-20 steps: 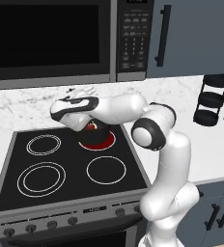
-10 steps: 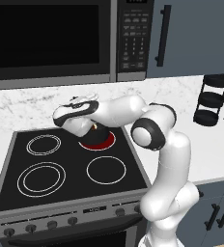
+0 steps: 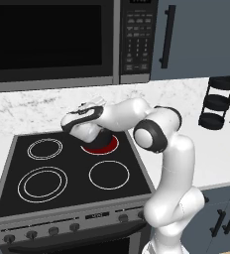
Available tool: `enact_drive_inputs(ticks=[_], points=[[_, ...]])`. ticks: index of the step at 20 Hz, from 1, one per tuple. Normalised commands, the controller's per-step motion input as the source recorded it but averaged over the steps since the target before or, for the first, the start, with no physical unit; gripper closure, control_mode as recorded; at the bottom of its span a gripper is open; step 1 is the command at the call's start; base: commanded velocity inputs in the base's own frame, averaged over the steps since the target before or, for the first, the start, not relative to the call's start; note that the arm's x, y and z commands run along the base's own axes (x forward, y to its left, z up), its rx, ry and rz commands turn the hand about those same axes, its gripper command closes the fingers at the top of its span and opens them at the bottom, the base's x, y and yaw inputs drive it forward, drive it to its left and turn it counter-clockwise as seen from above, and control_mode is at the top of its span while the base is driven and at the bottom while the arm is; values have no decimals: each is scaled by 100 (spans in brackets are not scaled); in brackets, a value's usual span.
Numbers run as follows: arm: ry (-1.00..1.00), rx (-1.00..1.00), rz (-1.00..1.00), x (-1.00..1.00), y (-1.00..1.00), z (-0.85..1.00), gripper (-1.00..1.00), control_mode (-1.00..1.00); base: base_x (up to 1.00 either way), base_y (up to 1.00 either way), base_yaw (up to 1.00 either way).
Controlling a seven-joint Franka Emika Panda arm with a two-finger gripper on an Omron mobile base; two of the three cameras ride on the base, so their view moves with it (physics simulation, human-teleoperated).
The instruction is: Put the mushroom and bell pepper in the pot. Retrieve the spatula and lightly stir the vegetables in the pot.
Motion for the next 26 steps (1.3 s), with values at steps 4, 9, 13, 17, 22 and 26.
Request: enact_drive_inputs(ticks=[4, 9, 13, 17, 22, 26], points=[[-15, 1, 3, 40, -27, -46, 100, -100, 0, 0, 0], [-26, 9, 11, 10, -2, -13, 100, -100, 0, 0, 0], [-21, 17, 16, -7, 0, -2, 100, -100, 0, 0, 0], [-16, 15, 11, -1, 0, -13, 100, -100, 0, 0, 0], [-1, 7, 2, 24, -18, -78, 100, -100, 0, 0, 0], [0, 5, 0, 29, -37, -81, 100, -100, 0, 0, 0]])
